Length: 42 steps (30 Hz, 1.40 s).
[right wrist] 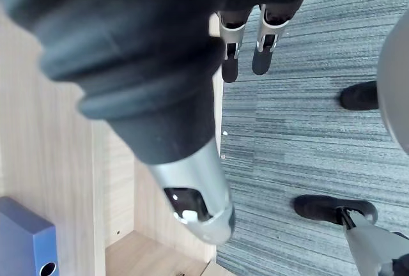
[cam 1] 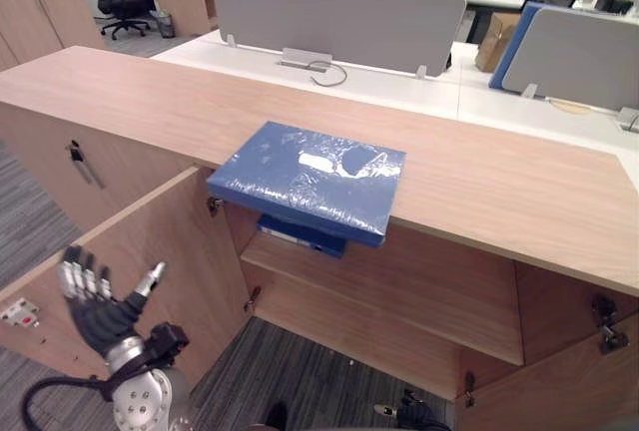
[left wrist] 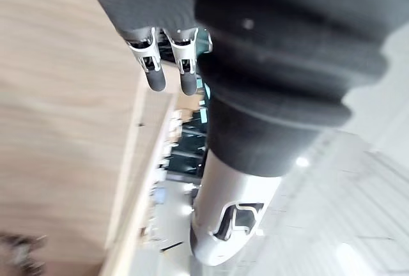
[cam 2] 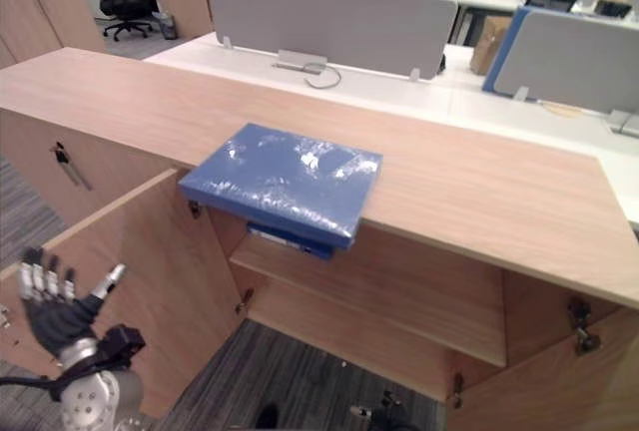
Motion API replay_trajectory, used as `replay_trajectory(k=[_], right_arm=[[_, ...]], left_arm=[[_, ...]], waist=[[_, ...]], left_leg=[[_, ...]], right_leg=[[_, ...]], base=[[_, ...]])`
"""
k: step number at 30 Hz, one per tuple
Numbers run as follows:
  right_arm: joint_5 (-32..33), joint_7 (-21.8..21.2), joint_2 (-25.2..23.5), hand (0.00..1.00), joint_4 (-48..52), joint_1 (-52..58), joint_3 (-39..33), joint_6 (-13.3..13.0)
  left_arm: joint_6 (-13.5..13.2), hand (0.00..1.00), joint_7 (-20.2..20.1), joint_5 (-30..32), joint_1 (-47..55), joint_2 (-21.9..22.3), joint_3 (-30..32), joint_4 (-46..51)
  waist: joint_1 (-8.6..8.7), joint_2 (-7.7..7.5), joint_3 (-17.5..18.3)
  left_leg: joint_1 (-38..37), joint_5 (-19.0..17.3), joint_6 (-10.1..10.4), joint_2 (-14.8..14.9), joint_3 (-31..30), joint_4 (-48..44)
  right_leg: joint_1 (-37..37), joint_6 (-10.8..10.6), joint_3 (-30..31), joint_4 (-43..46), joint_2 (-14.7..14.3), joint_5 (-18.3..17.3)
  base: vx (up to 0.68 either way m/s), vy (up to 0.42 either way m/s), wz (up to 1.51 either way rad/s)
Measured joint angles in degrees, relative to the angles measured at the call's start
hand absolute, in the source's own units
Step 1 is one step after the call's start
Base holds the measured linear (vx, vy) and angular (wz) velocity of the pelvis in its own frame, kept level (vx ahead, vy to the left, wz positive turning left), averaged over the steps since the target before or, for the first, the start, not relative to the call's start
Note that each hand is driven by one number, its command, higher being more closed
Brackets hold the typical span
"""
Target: Walk over to the cabinet, pick up the folder, carry it to the office cabinet, place the folder inside the office cabinet, then close the office cabinet door
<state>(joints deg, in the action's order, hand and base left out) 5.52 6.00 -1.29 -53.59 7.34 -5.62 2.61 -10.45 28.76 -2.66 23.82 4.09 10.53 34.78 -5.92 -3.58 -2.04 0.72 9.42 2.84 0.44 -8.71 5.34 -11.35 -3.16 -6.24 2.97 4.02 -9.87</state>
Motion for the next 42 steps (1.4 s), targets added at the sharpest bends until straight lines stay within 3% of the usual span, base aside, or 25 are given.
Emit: replay_trajectory(k=[3,6,10,18,30,42], right_arm=[[-0.18,0.37,-0.01,0.00,0.03,-0.09,-0.09,-0.03],[-0.36,0.36,-0.25,0.00,-0.91,-1.61,0.20,-0.10],[-2.33,0.35,-0.02,0.00,-3.93,-3.33,0.25,-0.35],[-3.18,0.31,1.54,0.00,-9.46,-5.38,0.23,-0.75],[-6.20,-0.95,3.39,0.00,-10.14,-5.21,-2.07,-0.67],[-6.94,-1.31,3.40,0.00,-10.04,-5.49,-2.11,-0.67]], left_arm=[[-0.63,0.00,1.06,7.85,-0.16,-0.74,-3.31,5.24],[-0.61,0.00,0.54,13.98,-3.08,-5.38,-12.46,6.23],[-0.24,0.00,-1.33,20.06,-5.60,-7.76,-16.40,6.05],[3.64,0.00,-1.81,38.79,-12.17,-12.54,-21.10,-6.18],[7.76,0.00,-2.91,48.52,-21.18,-18.55,-19.86,-21.79],[10.58,0.00,-2.81,53.58,-26.05,-19.84,-19.66,-27.83]], waist=[[0.01,-0.07,-0.06],[0.18,0.00,-0.01],[0.47,-0.23,-0.04],[2.39,-0.39,0.16],[3.72,-0.24,0.25],[5.24,0.09,0.14]], left_leg=[[0.26,0.55,-0.15,-0.01,-0.01,0.00],[1.21,0.84,-0.09,0.09,0.29,-0.01],[1.36,0.90,-0.01,0.47,1.56,-0.01],[1.35,1.25,0.29,0.93,2.53,-0.03],[0.86,1.17,0.16,0.77,2.95,-0.01],[0.22,0.52,-0.22,0.04,3.81,0.01]], right_leg=[[0.26,-0.50,0.16,0.08,0.16,0.00],[1.49,-0.98,1.23,0.01,0.07,0.30],[2.29,-1.02,2.88,0.00,-0.16,0.78],[2.88,-0.35,4.43,0.00,-0.55,1.28],[2.81,-0.49,5.07,-0.03,-0.33,1.14],[2.29,-0.68,5.80,-0.53,0.18,0.95]], base=[[-0.05,0.030,0.01],[-0.05,0.047,-0.08],[-0.02,0.026,-0.22],[0.01,-0.003,-0.07],[0.00,-0.002,-0.02],[0.01,0.003,-0.03]])
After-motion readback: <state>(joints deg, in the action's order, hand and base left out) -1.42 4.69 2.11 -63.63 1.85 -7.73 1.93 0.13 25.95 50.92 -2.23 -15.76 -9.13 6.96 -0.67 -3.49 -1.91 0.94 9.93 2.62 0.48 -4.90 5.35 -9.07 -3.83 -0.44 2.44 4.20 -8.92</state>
